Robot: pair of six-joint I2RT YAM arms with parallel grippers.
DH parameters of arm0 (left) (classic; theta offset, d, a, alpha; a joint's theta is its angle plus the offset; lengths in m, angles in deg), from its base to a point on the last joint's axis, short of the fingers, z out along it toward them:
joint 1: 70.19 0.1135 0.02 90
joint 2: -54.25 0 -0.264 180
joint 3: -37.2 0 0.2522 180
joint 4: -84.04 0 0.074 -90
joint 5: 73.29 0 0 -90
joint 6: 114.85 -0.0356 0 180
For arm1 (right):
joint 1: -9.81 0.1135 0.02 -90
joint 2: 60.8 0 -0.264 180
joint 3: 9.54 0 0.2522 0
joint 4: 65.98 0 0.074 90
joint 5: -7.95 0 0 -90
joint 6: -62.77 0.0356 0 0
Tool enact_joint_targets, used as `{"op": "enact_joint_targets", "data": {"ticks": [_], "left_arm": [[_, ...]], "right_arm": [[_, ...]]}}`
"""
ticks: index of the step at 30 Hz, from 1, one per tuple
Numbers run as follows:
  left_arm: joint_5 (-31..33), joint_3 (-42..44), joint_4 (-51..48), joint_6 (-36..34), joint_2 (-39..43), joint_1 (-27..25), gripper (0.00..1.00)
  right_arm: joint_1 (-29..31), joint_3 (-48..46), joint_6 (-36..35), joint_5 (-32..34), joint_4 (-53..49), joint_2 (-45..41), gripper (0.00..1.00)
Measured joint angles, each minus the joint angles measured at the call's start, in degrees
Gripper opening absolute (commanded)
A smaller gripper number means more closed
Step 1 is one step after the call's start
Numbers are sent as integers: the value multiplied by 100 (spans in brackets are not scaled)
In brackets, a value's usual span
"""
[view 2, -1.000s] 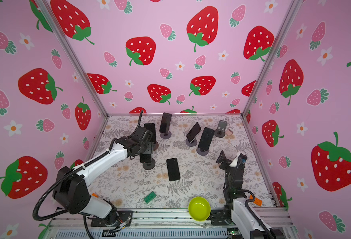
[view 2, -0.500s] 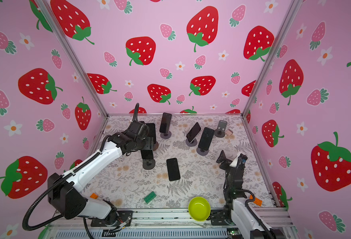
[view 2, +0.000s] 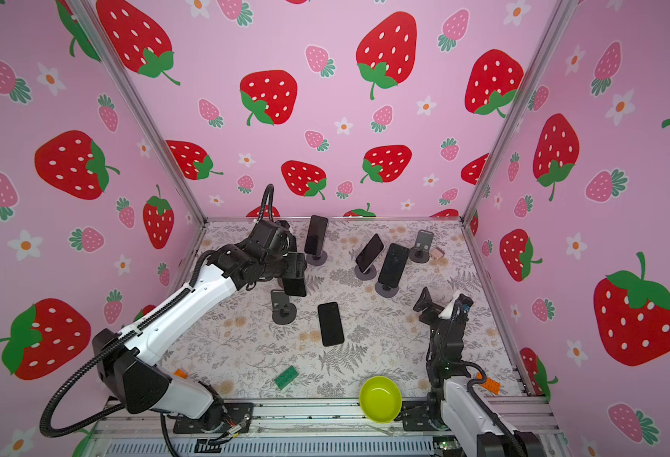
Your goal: Remove the phone from the phone stand
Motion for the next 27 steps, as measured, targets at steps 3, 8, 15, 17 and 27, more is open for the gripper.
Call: {"op": "enact_joint_targets", "data": {"ticks": [3, 8, 15, 17, 27], "left_arm": [[-55, -195, 9, 0, -393, -24, 64], [-98, -411, 24, -17, -1043, -44, 64], [-127, -675, 37, -35, -1493, -173, 62], [-105, -765, 76, -39, -1598, -216, 62], [-87, -916, -44, -142, -2100, -247, 62]], "right_arm": [[0, 0, 105, 101, -44, -9, 100], [-37, 0, 247, 212, -131, -199, 100], [-66, 0, 354, 345, -201, -341, 100], [-66, 0, 389, 367, -264, -341, 100], [-76, 0, 437, 428, -407, -428, 100]]}}
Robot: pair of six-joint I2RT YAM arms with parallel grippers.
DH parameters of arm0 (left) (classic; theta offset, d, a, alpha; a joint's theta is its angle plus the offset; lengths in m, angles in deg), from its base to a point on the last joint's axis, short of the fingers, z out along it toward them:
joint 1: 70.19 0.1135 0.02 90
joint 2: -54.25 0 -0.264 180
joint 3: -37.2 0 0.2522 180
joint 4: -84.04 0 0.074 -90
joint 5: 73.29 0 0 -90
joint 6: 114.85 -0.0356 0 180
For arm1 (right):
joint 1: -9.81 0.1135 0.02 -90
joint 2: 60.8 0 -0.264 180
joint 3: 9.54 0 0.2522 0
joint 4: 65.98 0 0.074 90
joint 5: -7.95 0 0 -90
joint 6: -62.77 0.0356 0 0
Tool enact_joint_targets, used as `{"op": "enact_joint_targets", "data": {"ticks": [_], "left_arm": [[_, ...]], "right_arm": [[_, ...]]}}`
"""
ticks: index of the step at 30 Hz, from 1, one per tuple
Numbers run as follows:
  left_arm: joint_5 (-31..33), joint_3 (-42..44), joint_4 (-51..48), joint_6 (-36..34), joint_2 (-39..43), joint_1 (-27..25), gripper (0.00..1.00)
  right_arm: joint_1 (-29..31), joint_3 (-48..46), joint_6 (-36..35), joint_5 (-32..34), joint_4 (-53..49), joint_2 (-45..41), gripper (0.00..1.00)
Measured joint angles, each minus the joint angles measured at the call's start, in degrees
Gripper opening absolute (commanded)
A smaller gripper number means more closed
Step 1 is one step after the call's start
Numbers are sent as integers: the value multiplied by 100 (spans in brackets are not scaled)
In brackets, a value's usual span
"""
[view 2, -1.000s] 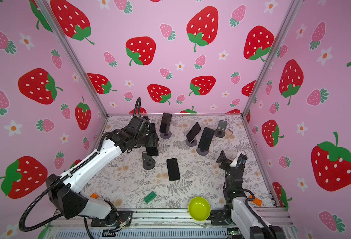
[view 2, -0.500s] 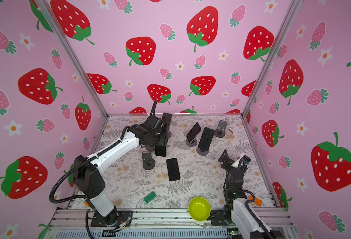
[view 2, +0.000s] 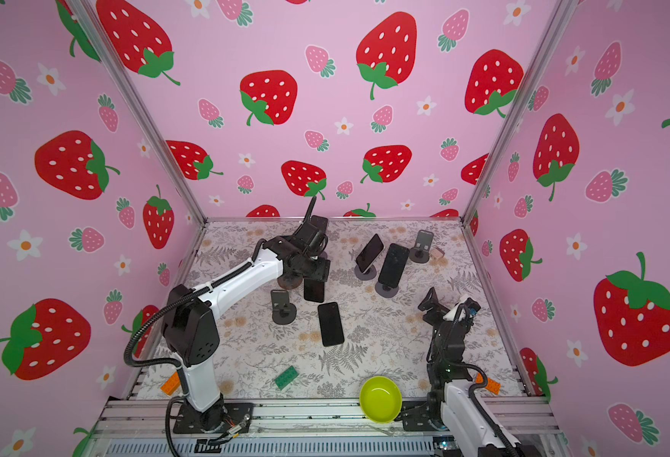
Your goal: Remove the phone from the phone stand
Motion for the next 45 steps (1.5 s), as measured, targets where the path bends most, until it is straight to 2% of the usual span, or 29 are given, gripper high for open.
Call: {"op": "enact_joint_targets", "data": {"ticks": [11, 20, 31, 45], "left_arm": [[63, 896, -37, -208, 293, 2, 64], [-85, 911, 90, -317, 361, 2, 65], [-332, -382, 7, -90, -494, 2, 64], [-422, -1106, 87, 328, -1464, 2, 63]], "right_arm": [[-2, 0, -4, 7, -136, -157, 100], [-24, 0, -4, 9, -221, -317, 100], [-26, 0, 0, 24, -326, -323, 100], [-26, 0, 4, 57, -382, -313, 100]]}}
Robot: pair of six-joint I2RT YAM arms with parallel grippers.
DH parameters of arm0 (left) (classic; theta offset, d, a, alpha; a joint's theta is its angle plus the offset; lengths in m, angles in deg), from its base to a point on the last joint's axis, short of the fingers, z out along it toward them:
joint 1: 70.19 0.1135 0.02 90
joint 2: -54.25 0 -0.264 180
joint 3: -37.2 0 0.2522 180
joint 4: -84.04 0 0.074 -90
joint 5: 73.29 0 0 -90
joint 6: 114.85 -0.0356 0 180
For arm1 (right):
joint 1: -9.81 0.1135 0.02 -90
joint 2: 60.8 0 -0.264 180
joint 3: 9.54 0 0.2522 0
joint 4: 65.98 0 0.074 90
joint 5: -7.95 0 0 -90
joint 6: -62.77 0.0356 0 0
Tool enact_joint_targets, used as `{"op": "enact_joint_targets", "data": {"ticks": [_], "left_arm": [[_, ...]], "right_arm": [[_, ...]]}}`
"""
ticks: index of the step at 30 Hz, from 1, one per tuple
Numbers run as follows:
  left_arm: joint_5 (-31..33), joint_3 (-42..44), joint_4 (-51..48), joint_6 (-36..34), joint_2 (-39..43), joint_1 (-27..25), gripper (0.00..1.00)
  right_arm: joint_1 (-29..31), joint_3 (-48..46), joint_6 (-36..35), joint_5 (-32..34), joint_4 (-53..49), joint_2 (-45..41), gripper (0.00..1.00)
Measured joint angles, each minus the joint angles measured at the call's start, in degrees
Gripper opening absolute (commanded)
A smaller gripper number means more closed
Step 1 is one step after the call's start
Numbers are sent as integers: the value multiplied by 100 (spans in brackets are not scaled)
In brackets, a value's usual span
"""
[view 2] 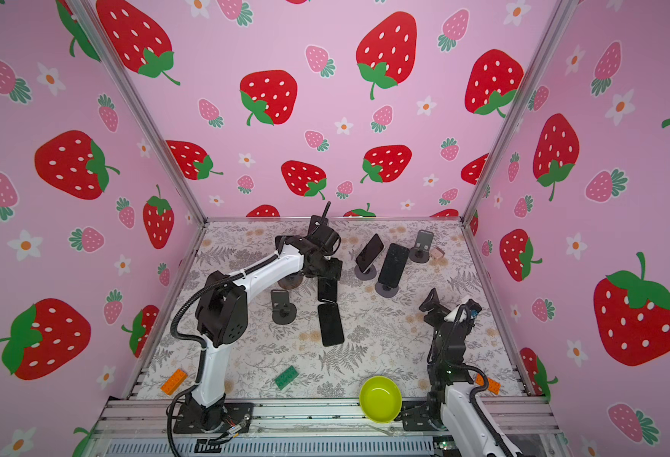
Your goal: Remove the phone from the phone stand
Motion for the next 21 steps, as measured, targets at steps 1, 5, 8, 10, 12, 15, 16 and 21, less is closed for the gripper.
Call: {"op": "enact_joint_targets", "data": {"ticks": [1, 5, 8, 10, 12, 15, 16, 21], "left_arm": [[28, -61, -11, 66, -31, 0, 64], [168, -321, -4, 297, -203, 9, 64], [264, -337, 20, 459, -284, 15, 64], [332, -337, 17, 546, -330, 15, 64], [415, -337, 20, 597, -356, 11, 64], [498, -319, 44, 667, -356, 2, 64], [511, -313, 48, 680, -356, 0, 64], [564, -146, 111, 682, -341, -2, 64]], "right_arm": [[0, 0, 0, 0, -11, 2, 100], [0, 0, 0, 4, -33, 0, 100], [0, 0, 0, 9, -61, -15, 100], [0, 0, 0, 9, -83, -37, 100], [0, 0, 0, 11, -92, -52, 100], [0, 0, 0, 11, -122, -57, 100], [0, 0, 0, 11, -125, -55, 100], [0, 0, 0, 13, -138, -48, 100]]}}
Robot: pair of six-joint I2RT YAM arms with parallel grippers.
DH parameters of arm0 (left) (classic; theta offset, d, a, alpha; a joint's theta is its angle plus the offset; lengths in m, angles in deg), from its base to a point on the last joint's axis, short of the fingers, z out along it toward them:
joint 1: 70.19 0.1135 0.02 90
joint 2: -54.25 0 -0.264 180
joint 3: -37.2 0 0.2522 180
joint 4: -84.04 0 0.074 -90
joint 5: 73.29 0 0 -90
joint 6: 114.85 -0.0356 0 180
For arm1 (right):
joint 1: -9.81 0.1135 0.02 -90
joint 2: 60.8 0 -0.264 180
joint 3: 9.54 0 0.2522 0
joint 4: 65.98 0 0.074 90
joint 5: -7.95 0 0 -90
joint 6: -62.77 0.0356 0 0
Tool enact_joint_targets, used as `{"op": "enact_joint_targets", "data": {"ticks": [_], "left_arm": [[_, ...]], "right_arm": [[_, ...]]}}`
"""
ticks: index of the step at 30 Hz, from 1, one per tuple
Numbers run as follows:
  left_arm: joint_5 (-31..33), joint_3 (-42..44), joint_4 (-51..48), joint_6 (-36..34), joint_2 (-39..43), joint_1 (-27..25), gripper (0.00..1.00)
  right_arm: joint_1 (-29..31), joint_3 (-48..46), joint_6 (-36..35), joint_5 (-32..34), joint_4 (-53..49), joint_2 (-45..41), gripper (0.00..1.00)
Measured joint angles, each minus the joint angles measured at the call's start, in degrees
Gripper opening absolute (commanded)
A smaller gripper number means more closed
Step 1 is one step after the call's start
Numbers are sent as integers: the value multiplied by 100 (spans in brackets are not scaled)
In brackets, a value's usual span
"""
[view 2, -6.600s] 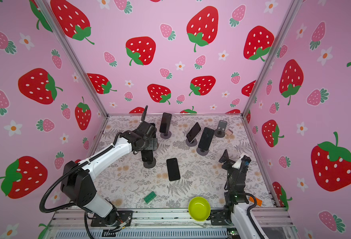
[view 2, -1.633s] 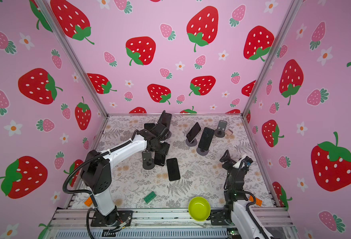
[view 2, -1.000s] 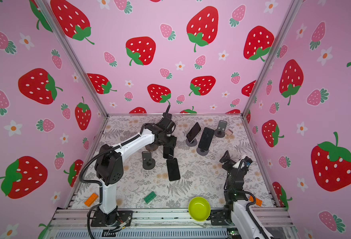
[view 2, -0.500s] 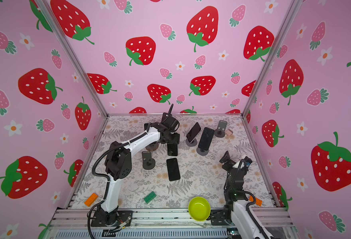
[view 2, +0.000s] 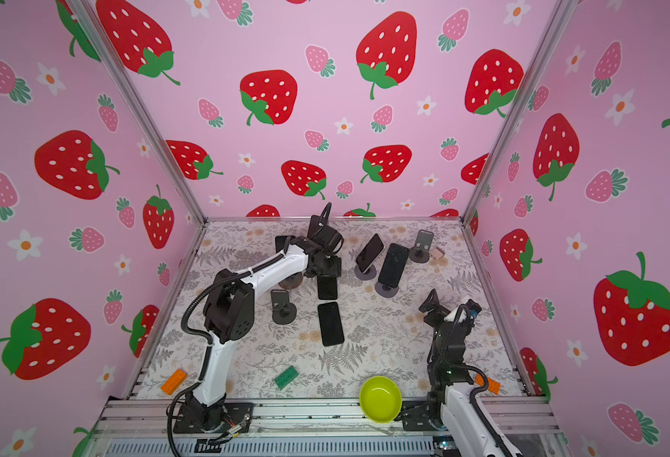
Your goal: Remove the phone from the phone stand
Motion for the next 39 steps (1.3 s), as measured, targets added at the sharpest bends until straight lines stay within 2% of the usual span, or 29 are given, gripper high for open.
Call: {"op": "enact_joint_targets", "data": {"ticks": [8, 28, 39], "left_arm": [[107, 564, 205, 63, 310, 2, 64], [122, 678, 553, 341, 299, -240, 66], [199, 678, 785, 326, -9, -201, 67]], "right_arm": [[0, 0, 2, 20, -20, 79, 100], [0, 0, -2, 125, -177, -289, 100], [0, 0, -42, 190, -269, -466, 100]]}}
